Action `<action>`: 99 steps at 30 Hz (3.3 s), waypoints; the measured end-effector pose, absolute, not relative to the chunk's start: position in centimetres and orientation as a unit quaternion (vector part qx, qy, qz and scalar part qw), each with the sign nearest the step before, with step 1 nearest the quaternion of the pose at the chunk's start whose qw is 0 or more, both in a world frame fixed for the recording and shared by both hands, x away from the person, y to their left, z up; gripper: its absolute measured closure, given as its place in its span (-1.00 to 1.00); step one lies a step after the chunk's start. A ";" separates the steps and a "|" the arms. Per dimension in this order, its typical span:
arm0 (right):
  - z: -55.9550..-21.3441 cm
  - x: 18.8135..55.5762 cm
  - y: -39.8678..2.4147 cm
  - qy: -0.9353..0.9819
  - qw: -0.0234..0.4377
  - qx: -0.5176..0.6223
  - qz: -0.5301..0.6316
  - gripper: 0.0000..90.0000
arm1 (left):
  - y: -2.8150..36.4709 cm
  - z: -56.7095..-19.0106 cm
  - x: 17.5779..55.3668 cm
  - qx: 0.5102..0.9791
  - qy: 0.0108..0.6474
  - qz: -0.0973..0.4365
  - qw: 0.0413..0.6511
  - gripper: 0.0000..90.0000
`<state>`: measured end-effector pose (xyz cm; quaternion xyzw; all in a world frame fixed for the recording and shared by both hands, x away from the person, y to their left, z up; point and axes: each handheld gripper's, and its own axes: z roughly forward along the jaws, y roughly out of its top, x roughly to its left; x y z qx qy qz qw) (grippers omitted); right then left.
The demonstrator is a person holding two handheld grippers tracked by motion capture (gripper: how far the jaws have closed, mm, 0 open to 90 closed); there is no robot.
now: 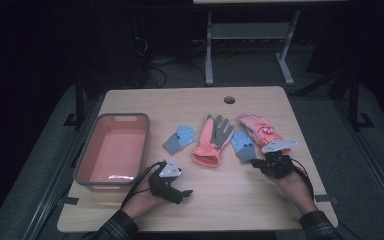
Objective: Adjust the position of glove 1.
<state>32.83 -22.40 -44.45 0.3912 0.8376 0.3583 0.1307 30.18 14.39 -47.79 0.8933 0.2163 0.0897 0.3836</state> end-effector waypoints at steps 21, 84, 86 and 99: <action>-45.1 37.3 -21.4 0.838 0.122 0.406 0.344 1.00 | 14.4 -47.8 30.2 0.895 0.215 0.089 0.382 -0.71; -45.3 29.1 -21.7 0.869 0.076 0.353 0.340 1.00 | 14.4 -47.8 30.1 0.893 0.216 0.090 0.385 -0.71; -45.4 29.3 -21.8 0.868 0.075 0.357 0.337 1.00 | 14.4 -47.8 30.1 0.893 0.216 0.090 0.385 -0.71; -45.9 28.7 -19.8 0.887 0.059 0.321 0.327 1.00 | 14.4 -47.8 30.1 0.893 0.216 0.090 0.385 -0.71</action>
